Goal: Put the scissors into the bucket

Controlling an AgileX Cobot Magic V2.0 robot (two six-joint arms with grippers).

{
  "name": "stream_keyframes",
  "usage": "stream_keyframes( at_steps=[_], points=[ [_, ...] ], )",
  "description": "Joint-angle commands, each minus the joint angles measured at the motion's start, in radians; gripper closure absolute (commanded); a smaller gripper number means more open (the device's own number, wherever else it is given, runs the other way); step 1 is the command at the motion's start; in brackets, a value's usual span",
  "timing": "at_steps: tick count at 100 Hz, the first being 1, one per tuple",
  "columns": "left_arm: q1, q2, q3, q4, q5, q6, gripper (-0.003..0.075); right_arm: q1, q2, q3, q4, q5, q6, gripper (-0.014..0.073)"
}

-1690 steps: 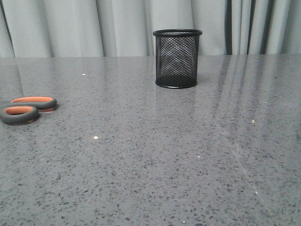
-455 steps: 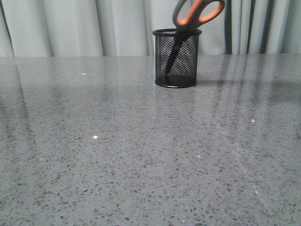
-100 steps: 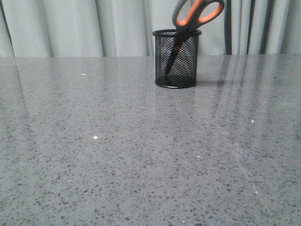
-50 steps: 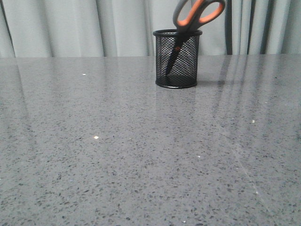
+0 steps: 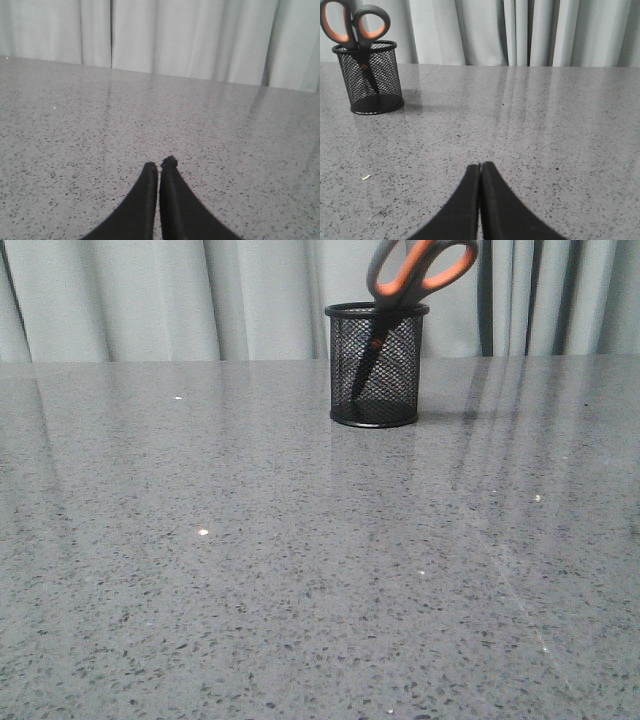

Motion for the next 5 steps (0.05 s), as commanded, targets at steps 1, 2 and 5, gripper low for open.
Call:
stream_keyframes(
  at_steps=[1,2,5],
  points=[
    [-0.006,-0.025,0.040,-0.010,-0.076,-0.009,0.0740,-0.006,-0.022,0.006,-0.008,-0.084,0.001,0.0639],
    [-0.006,-0.025,0.040,-0.010,-0.076,-0.009,0.0740,-0.006,-0.022,0.006,-0.008,-0.084,0.001,0.0639],
    [-0.006,-0.025,0.040,-0.010,-0.076,-0.009,0.0740,-0.006,-0.022,0.006,-0.008,-0.084,0.001,0.0639]
  ],
)
